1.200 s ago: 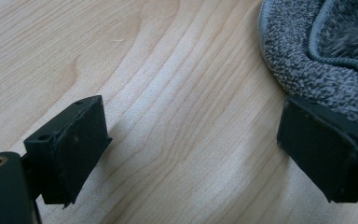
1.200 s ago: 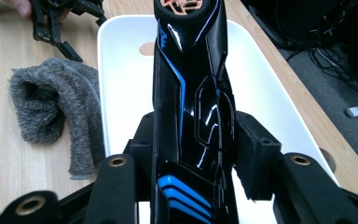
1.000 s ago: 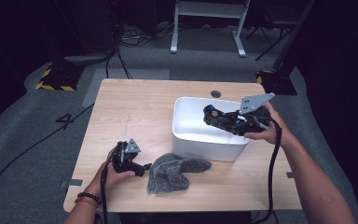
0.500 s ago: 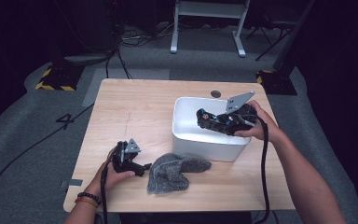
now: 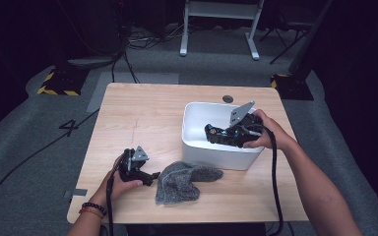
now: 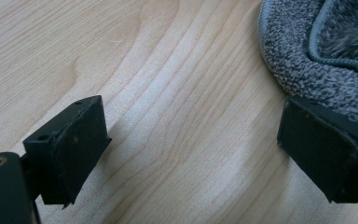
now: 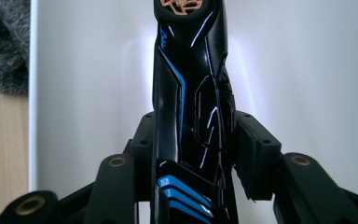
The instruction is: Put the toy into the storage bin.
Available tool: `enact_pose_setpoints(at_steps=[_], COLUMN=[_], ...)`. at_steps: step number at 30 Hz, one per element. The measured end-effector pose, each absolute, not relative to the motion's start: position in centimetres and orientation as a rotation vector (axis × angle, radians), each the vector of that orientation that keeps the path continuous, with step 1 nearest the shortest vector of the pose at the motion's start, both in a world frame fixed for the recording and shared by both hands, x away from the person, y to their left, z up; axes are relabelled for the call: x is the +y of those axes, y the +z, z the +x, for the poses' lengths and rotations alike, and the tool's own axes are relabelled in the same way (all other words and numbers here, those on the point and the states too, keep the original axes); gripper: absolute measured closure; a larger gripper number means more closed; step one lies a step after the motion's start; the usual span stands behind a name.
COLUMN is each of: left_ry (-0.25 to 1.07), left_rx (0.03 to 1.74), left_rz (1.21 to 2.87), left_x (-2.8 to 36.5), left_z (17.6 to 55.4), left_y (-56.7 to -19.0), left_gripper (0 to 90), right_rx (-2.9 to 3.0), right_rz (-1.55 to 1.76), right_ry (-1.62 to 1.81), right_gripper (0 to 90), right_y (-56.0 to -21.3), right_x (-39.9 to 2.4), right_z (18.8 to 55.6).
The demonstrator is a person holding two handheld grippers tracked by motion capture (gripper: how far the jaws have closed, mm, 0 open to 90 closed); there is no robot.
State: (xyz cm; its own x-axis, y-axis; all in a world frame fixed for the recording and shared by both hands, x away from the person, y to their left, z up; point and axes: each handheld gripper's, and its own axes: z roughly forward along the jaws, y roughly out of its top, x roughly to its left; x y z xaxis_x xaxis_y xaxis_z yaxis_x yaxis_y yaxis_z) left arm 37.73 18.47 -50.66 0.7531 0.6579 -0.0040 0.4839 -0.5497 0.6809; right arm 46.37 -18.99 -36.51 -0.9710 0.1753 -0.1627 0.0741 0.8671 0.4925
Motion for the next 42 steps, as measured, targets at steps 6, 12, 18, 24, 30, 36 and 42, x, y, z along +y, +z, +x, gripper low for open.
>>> enact_pose_setpoints(at_steps=[6,12,18,24,30,36,42], left_ry=[0.329,0.329,0.329,0.331,0.33,0.33,0.322], left_rx=[0.852,0.852,0.852,0.852,0.852,0.851,0.856], left_rz=[2.263,2.263,2.263,2.264,2.264,2.264,2.259], left_x=[18.5,18.5,18.5,18.5,18.5,18.5,18.4], left_z=[37.7,37.7,37.7,37.7,37.7,37.7,37.8], left_y=[-50.7,-50.7,-50.7,-50.7,-50.7,-50.7,-50.7], left_gripper=[8.8,8.8,8.8,8.8,8.8,8.8,8.7], right_rx=[2.871,2.904,2.922,2.946,2.963,2.976,2.997], right_rz=[0.178,0.157,0.16,0.19,0.243,0.241,0.268], right_ry=[0.688,0.627,0.584,0.544,0.451,0.391,0.42], right_gripper=[57.1,57.0,57.0,56.9,56.9,56.8,56.2], right_y=[-37.1,-37.2,-37.2,-37.8,-38.4,-38.9,-38.5], right_x=[-18.6,-18.2,-17.9,-17.5,-17.0,-16.4,-16.3], right_z=[46.4,46.1,46.1,46.7,47.2,47.3,47.4])
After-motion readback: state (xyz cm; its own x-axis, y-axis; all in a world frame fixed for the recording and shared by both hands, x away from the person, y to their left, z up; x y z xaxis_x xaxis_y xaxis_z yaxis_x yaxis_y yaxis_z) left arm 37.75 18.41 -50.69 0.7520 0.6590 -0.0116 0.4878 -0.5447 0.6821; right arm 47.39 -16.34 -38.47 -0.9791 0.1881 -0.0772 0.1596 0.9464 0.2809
